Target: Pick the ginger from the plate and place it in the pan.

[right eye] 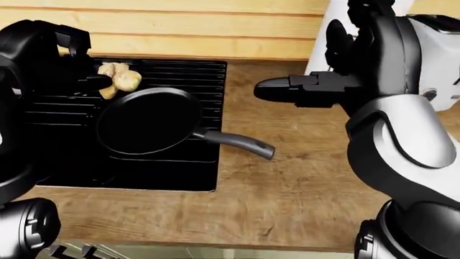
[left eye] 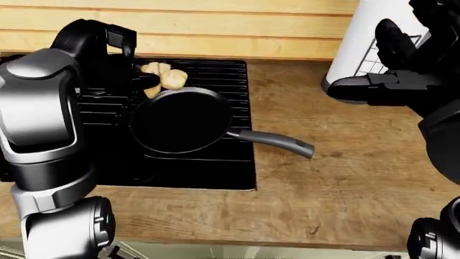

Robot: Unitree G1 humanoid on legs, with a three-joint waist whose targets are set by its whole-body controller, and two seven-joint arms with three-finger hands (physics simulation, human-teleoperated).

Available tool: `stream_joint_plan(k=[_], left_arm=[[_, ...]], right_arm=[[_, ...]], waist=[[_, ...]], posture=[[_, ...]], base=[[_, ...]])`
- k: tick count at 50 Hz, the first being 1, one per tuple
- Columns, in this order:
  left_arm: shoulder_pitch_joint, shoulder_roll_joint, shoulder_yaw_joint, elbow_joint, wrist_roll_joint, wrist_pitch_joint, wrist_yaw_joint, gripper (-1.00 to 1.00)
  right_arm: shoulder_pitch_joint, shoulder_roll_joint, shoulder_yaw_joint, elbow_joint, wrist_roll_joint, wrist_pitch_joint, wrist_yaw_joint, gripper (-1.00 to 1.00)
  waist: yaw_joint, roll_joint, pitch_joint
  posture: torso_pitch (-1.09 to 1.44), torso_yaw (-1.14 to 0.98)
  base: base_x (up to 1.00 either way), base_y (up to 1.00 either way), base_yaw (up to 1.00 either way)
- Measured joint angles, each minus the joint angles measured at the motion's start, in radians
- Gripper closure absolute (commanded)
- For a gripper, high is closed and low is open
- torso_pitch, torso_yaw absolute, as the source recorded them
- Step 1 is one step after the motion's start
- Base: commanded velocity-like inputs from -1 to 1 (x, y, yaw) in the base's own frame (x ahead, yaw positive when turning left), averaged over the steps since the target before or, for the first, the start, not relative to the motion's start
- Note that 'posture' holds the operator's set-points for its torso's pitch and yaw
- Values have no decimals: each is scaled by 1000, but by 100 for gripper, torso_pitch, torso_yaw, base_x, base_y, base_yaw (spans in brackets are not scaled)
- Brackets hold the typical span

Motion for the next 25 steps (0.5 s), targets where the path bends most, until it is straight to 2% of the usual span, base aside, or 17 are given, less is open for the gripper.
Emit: stream_joint_plan(k=[1,3,6,9,11,15,25], left_arm=[[-2,1,0,2,1,-1,2,100],[-6,2,-1,0,0,-5,5,100],[-8,1,-2,-8,-3,-11,5,100],[12,-12,-20,12,-7,0,1,100],[0,-14,-29,6,-11,8,-2,100],[-8,-11,-18,-15,-16,-13,-2,100],[4,-6,-11,2,-10,-15,4,100]], right_arm=[[-3,0,0,2,-3,0,3,-100],[-13,1,2,11,-15,4,5,-100],[-22,3,-4,10,-29,11,3,-100],[-9,14,1,15,-40,27,7,-100],[-12,15,-7,19,-46,32,10,-100],[-15,19,-16,10,-57,30,14,-100],[-17,26,-9,1,-55,36,26,-100]], waist=[[-3,-7,6],[2,-37,-1],[12,-84,2],[3,-63,-22],[4,-59,-13],[5,-50,-17],[13,-71,-6]], posture=[[0,0],[0,0],[0,0],[0,0],[0,0],[0,0],[0,0]], base=[[0,0,0],[0,0,0],[-4,0,0],[-18,0,0],[0,0,0],[0,0,0],[0,0,0]])
